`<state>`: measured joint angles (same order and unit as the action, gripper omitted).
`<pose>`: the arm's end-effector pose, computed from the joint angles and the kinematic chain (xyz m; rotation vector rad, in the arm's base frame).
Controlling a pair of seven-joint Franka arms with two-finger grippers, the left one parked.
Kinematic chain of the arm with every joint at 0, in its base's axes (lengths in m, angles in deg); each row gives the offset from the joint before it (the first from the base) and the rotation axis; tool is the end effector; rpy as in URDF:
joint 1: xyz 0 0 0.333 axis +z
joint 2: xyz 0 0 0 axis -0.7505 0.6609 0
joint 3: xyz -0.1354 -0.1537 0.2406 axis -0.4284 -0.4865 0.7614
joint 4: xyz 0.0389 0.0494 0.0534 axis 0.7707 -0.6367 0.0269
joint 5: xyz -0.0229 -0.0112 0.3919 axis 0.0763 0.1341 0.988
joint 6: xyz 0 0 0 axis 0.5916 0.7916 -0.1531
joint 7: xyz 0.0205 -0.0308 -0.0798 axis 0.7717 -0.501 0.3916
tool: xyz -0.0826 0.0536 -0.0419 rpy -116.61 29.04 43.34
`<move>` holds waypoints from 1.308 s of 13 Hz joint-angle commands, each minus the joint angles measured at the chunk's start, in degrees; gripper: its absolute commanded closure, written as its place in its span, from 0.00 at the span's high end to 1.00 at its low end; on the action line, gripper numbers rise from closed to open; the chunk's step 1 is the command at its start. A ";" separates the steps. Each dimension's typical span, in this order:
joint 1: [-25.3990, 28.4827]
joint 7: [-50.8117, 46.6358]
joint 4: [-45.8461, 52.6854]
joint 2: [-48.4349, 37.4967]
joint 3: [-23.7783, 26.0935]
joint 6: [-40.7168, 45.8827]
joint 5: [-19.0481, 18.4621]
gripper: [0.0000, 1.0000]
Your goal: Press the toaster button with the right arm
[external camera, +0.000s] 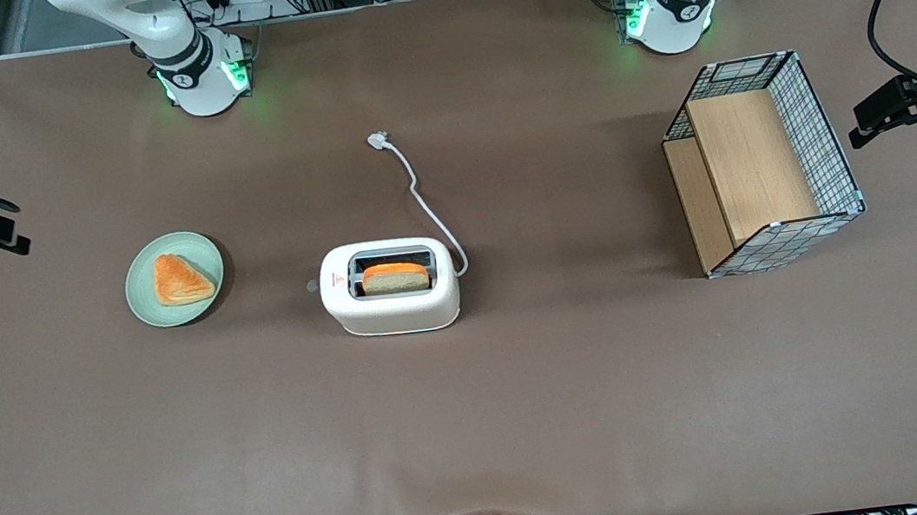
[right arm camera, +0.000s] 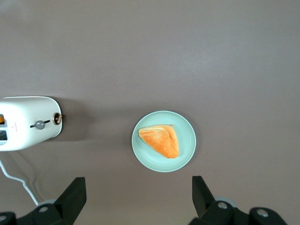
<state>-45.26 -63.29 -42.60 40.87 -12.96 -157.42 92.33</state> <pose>0.5519 -0.0594 0.6058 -3.0449 0.0759 0.0523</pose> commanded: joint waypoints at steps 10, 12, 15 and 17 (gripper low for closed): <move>-6.10 -4.09 10.07 -0.37 6.72 14.16 -3.48 1.00; -5.92 -5.50 11.21 -0.37 6.63 15.93 -3.48 1.00; -6.01 -5.87 11.13 -0.54 6.63 16.11 -3.30 1.00; -5.66 -5.34 11.30 -0.29 6.72 15.58 -4.09 1.00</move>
<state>-50.66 -68.33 -32.55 40.27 -7.02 -142.46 90.11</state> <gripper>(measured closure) 0.000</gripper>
